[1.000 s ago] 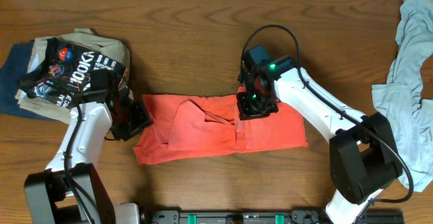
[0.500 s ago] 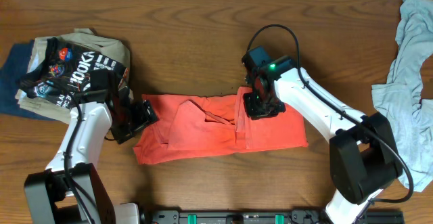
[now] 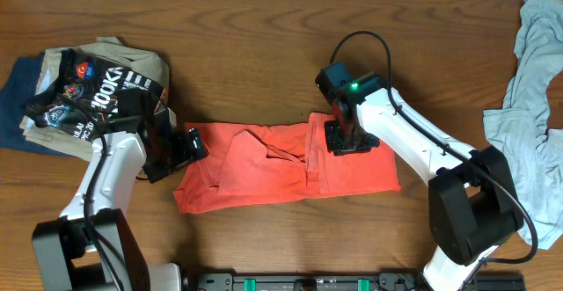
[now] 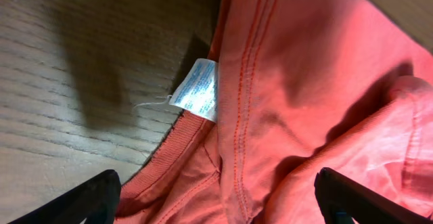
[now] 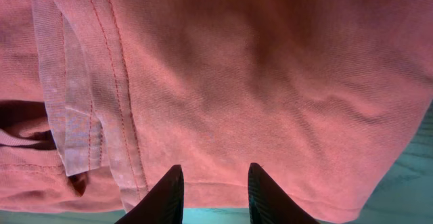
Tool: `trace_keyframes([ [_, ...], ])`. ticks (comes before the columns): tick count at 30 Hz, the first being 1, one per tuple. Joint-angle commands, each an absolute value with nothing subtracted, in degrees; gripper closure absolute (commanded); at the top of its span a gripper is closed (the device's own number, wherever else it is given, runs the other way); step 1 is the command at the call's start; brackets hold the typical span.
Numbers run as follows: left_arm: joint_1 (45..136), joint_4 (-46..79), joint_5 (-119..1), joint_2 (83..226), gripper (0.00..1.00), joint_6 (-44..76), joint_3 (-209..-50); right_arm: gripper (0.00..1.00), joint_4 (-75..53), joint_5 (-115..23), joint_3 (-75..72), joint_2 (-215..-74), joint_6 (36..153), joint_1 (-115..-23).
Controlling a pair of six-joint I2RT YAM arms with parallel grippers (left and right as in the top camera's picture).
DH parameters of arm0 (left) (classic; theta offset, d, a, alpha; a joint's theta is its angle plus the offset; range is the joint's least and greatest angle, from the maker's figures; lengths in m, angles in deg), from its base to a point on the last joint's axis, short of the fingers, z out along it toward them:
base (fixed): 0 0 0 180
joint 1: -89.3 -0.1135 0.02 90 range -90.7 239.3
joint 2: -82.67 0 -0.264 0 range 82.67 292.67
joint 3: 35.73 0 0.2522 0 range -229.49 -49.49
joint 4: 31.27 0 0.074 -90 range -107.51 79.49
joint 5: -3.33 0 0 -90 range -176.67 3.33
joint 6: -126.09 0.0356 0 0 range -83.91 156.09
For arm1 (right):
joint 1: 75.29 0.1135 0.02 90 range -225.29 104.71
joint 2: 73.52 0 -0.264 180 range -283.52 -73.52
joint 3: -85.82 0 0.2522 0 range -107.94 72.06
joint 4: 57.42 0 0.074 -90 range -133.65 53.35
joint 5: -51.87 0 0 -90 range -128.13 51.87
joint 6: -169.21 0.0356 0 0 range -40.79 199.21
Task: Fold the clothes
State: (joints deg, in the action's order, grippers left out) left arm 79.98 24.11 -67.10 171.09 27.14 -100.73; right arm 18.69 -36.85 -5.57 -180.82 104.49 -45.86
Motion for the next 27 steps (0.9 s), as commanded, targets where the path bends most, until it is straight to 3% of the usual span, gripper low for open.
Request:
trace_keyframes([
  [1,80.3,24.2,-66.7,173.5,0.11,29.0,-100.3,0.70,18.8,-35.7,-5.7,-180.7,105.5,-46.1],
  [15,88.9,20.4,-66.8,184.6,0.21,29.0,-100.3,0.70,19.6,-35.7,-5.7,-180.7,105.5,-46.1],
  [20,91.7,20.4,-66.8,185.9,0.49,29.0,-100.3,0.70,20.1,-35.4,-5.7,-180.7,105.5,-46.3],
  [22,92.1,20.3,-66.8,185.9,0.65,29.0,-100.3,0.71,20.5,-34.8,-5.7,-180.7,105.5,-46.4],
  [24,91.9,20.4,-66.8,185.8,0.90,29.0,-100.3,0.75,21.5,-34.0,-5.7,-180.7,105.5,-46.7],
  [27,90.9,20.7,-66.8,185.8,0.94,29.0,-100.6,0.78,22.3,-32.9,-5.7,-180.7,105.5,-47.6],
])
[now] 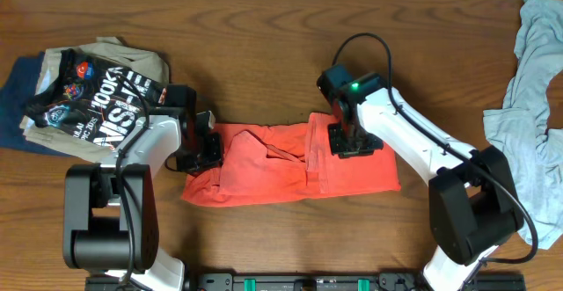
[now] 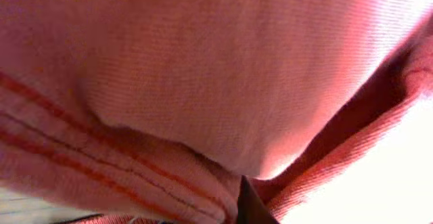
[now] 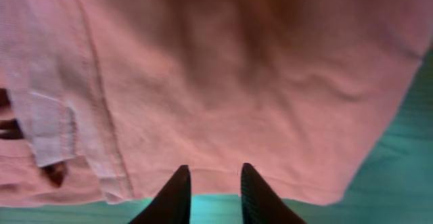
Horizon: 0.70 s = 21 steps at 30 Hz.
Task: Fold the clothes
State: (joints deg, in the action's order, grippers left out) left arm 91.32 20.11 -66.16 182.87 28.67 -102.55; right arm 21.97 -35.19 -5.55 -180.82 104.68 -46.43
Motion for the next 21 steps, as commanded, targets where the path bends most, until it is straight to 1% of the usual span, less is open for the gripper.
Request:
trace_keyframes([
  [1,90.2,21.1,-66.8,185.8,0.94,29.0,-100.9,0.78,22.6,-32.5,-5.7,-180.6,105.5,-48.4],
  [3,89.0,21.9,-67.1,185.8,0.94,29.0,-101.7,0.78,23.2,-31.8,-5.8,-180.6,105.5,-49.8],
  [8,84.2,27.9,-76.2,184.7,0.94,28.0,-106.7,0.79,25.1,-29.7,-5.9,-180.6,103.7,-55.8],
  [12,80.8,32.7,-79.8,183.6,0.94,25.0,-111.4,0.80,25.4,-29.5,-5.9,-180.6,102.2,-60.6],
  [16,79.4,38.5,-79.3,182.5,0.94,24.8,-117.3,0.80,25.3,-29.5,-5.9,-180.6,100.3,-64.9],
  [21,83.2,47.7,-70.6,181.2,0.94,24.9,-124.5,0.79,24.7,-29.3,-5.8,-180.6,98.8,-69.0],
])
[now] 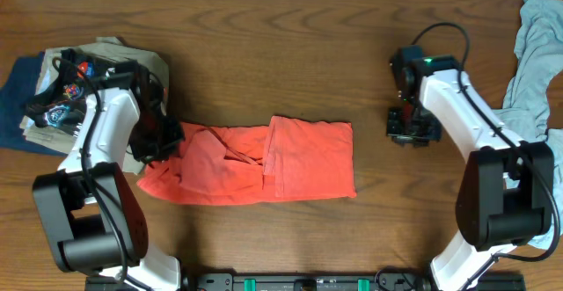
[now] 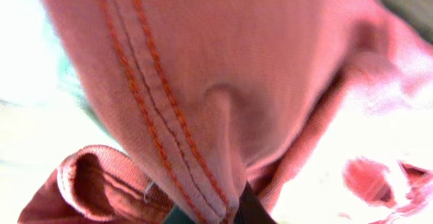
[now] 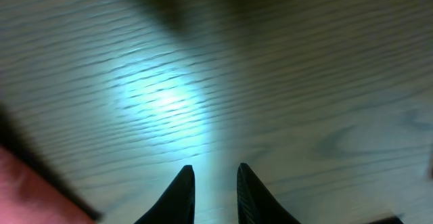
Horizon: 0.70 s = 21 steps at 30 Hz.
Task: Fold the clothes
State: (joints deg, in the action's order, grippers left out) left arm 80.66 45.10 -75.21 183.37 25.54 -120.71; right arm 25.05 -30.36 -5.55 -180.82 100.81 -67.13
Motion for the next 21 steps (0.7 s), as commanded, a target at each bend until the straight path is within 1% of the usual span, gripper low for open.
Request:
trace_keyframes([
  [1,84.7,48.8,-69.2,180.7,0.94,24.8,-125.3,0.79,24.6,-29.3,-5.8,-180.6,98.8,-69.7],
  [5,91.9,48.8,-65.0,178.5,0.94,22.6,-126.4,0.79,24.5,-29.4,-5.8,-180.6,98.4,-71.2],
  [10,104.3,44.0,-65.0,177.8,0.94,16.1,-126.4,0.79,24.5,-29.6,-5.8,-180.6,96.7,-71.8],
  [15,116.9,35.7,-65.0,177.9,0.94,9.1,-126.4,0.79,24.6,-29.6,-5.8,-180.6,96.7,-71.8],
  [21,126.3,25.7,-65.2,178.7,0.94,4.0,-126.4,0.79,24.5,-29.8,-5.8,-180.6,95.8,-71.9],
])
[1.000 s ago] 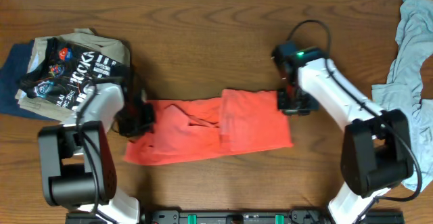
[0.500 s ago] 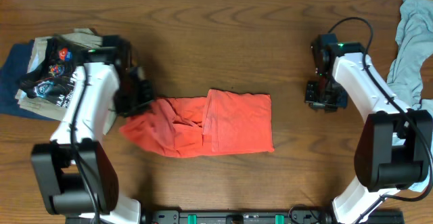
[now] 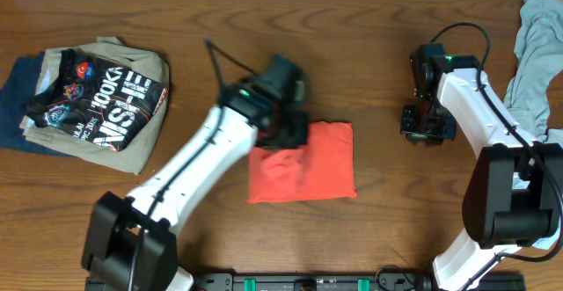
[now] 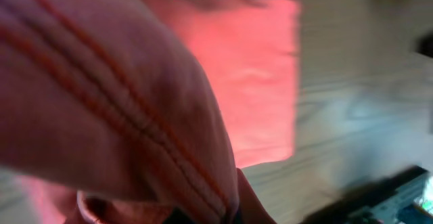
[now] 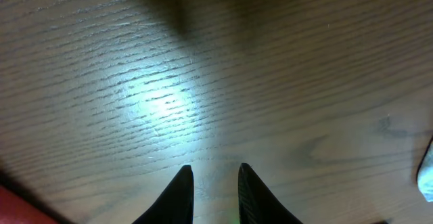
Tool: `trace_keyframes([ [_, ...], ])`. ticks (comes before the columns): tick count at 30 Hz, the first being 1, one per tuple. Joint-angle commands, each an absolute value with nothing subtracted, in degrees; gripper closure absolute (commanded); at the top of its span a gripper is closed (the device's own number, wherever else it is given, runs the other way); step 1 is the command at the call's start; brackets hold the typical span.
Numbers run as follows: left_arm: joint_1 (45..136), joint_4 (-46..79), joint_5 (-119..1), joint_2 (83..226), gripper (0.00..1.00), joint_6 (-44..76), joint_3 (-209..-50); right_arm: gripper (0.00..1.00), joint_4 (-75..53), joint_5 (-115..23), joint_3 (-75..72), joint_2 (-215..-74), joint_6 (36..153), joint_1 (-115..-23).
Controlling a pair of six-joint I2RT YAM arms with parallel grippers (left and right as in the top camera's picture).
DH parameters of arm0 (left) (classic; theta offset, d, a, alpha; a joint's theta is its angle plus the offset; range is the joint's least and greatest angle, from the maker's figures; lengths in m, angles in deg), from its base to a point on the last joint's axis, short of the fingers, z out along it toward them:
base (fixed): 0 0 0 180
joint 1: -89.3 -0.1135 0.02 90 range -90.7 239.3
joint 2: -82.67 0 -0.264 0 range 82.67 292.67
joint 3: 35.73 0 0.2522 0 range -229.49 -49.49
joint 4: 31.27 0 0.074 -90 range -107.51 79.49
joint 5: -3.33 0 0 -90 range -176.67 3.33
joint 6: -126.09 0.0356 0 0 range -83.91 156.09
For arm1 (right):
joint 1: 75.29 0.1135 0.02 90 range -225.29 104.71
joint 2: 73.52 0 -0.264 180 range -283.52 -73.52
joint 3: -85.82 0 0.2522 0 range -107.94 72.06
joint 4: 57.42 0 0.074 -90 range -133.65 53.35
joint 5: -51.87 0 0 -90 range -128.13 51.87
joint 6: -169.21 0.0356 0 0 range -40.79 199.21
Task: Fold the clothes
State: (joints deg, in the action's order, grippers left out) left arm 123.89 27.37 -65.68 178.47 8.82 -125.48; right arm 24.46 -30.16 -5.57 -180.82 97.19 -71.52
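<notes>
The orange garment (image 3: 303,168) lies mid-table as a roughly square bundle, its left end doubled over onto the rest. My left gripper (image 3: 286,126) hangs over its upper left part, shut on a stitched edge of the orange garment (image 4: 135,102), which drapes over the jaws. In the left wrist view the left gripper (image 4: 230,214) is almost buried in cloth, with the flat part of the garment (image 4: 250,68) below. My right gripper (image 3: 427,126) is over bare wood to the garment's right. The right gripper (image 5: 213,176) has its fingertips slightly apart, holding nothing.
A stack of folded clothes topped by a black printed shirt (image 3: 92,98) sits at the far left. A crumpled grey-blue garment (image 3: 532,89) lies along the right edge, and its corner (image 5: 427,173) shows in the right wrist view.
My left gripper, still shut on the garment's left end, has gone from beside the folded stack to mid-table. The garment went from a long strip to a doubled-over square. The right gripper shifted slightly right.
First my left gripper was open at the garment's left end while the right pressed its right half. Then the left was shut on that end. Later the garment lay further left and the right gripper was over bare table. Now the left end lies over the rest.
</notes>
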Motion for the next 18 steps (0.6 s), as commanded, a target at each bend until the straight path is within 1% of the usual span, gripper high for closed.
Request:
trace_keyframes([
  [1,127.1,24.8,-65.3,179.1,0.94,3.3,-126.4,0.79,24.5,-30.1,-5.8,-180.6,95.4,-71.9],
  [4,128.9,22.6,-65.3,181.0,0.94,2.7,-126.4,0.79,24.5,-32.4,-5.8,-180.6,94.0,-71.9],
  [13,129.8,18.9,-65.0,184.9,0.93,0.8,-126.4,0.79,24.5,-32.6,-5.8,-180.6,93.3,-71.9],
  [14,130.0,18.5,-65.0,185.2,0.87,0.6,-126.4,0.79,24.5,-32.6,-5.8,-180.6,93.3,-71.9],
  [16,130.4,17.4,-65.0,185.2,0.58,0.1,-126.4,0.78,24.5,-32.6,-5.8,-180.6,93.3,-71.9],
  [18,130.9,15.6,-64.6,185.2,0.35,0.2,-126.4,0.78,24.5,-32.6,-5.8,-180.6,93.3,-71.9],
])
